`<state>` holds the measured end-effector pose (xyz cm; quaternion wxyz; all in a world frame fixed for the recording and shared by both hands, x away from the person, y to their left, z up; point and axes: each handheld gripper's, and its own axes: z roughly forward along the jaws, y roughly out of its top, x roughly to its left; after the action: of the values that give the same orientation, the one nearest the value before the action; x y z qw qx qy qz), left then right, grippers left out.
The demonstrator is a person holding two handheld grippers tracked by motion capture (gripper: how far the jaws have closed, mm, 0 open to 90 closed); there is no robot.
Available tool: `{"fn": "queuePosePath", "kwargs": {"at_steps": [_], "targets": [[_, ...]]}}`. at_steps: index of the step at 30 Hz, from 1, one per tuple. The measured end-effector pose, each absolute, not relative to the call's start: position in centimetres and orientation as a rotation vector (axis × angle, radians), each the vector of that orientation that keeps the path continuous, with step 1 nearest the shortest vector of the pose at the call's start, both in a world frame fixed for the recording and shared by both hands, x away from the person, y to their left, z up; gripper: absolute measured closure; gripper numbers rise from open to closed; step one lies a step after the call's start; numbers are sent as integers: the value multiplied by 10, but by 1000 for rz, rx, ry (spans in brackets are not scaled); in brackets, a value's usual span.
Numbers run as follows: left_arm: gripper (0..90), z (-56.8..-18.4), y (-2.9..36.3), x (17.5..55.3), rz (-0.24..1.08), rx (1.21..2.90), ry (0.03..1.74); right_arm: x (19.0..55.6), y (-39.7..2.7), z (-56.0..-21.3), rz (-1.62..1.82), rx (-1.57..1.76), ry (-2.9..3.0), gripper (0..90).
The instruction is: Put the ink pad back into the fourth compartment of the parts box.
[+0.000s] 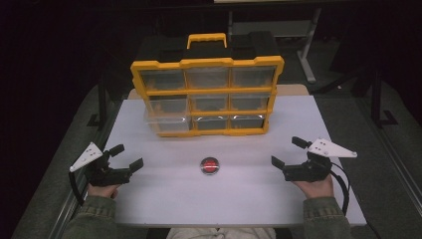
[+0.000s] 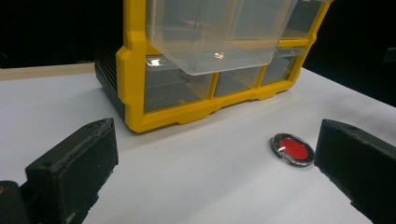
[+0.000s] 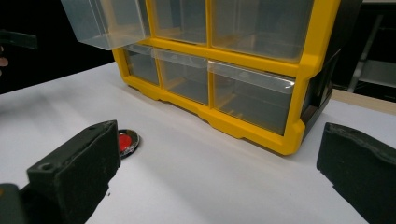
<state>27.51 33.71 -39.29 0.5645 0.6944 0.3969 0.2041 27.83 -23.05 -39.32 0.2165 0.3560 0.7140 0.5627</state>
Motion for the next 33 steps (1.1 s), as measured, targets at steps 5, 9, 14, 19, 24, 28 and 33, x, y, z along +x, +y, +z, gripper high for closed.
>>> {"fn": "queuePosePath", "kwargs": {"at_steps": [5, 9, 14, 19, 24, 28, 33], "targets": [[0, -393, 336, 276, 482, 1637, 938, 278, -230, -393, 1556, 986, 1989, 0], [0, -393, 336, 275, 487, 1644, 937, 278, -230, -393, 1561, 988, 1990, 0], [0, -394, 340, 276, 501, 1632, 966, 279, -226, -392, 1545, 992, 2009, 0], [0, -395, 345, 276, 506, 1614, 982, 281, -223, -384, 1537, 991, 2028, 0], [0, -395, 343, 276, 509, 1623, 977, 283, -219, -380, 1528, 980, 2054, 0], [0, -395, 343, 276, 512, 1630, 972, 286, -214, -375, 1509, 965, 2081, 0], [0, -395, 343, 276, 511, 1630, 972, 292, -205, -365, 1501, 935, 2108, 0]]}}
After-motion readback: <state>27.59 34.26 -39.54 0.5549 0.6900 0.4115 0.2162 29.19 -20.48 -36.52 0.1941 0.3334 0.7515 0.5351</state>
